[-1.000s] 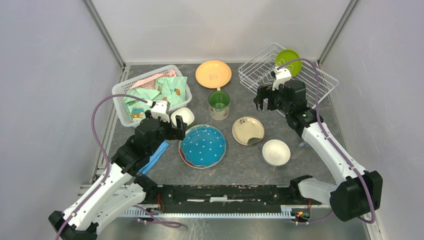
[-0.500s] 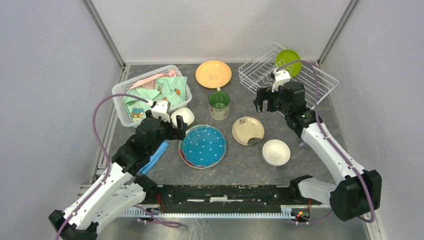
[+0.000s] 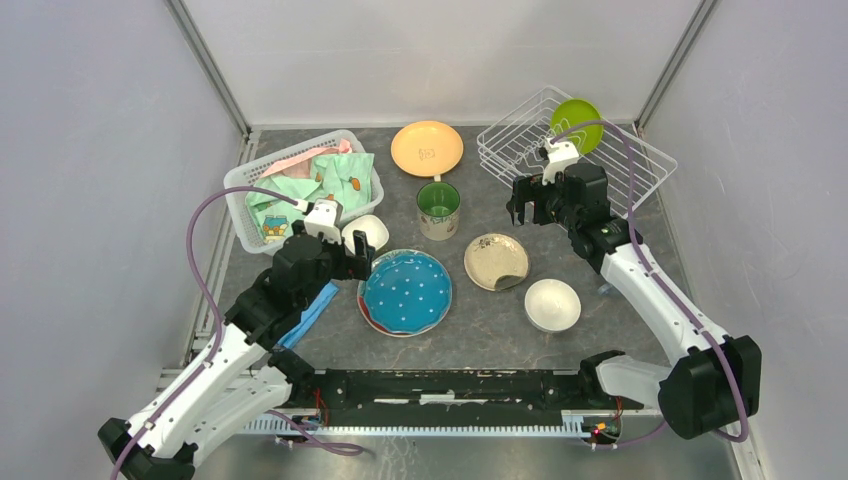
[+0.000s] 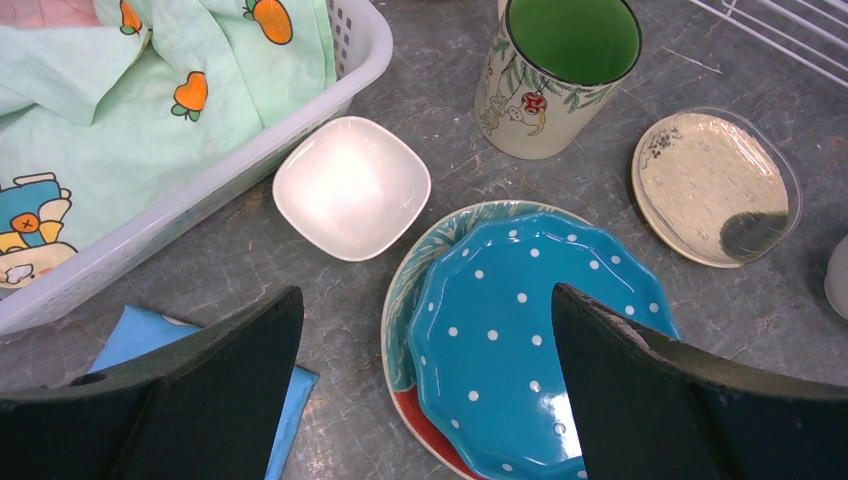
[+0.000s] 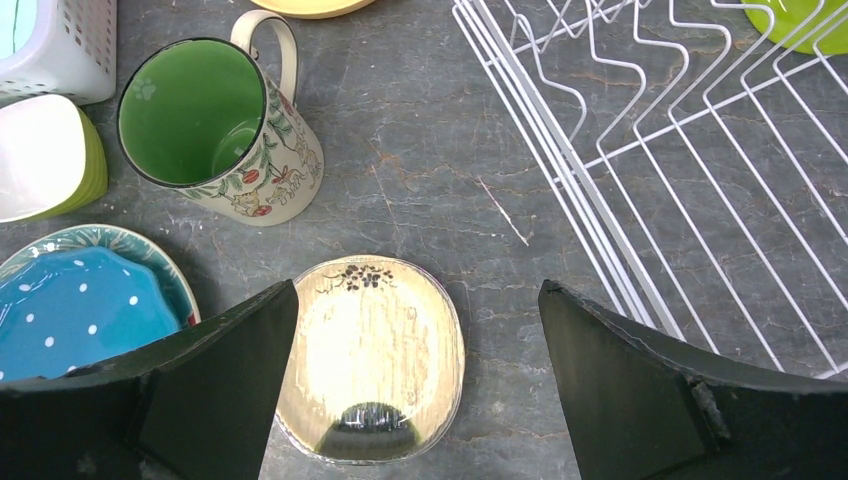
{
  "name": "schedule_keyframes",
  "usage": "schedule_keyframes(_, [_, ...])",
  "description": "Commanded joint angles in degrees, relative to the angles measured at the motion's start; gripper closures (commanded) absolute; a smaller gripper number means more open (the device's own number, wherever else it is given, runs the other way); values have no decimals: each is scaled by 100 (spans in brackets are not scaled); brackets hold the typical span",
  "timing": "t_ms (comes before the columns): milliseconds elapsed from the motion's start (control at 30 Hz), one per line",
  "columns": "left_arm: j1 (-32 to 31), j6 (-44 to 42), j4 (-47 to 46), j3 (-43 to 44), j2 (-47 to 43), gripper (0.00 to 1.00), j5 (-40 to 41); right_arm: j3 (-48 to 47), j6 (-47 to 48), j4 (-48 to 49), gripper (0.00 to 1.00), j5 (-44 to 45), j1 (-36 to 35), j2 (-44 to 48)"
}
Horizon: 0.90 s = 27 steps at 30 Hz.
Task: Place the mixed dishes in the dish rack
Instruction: Pick up the plate at the center of the board.
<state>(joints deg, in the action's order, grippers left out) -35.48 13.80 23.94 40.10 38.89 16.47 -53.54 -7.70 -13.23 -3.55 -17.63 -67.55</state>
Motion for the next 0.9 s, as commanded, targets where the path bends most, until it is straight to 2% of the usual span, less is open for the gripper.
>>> schedule_keyframes(0, [-12,-79,-88,106,-44,0,85,-52,-93,263,2,-63,-35,40])
schedule_keyframes(867, [-11,-72,-91,113,-11,0,47,-236,-158,218,2,-187,-34,-33])
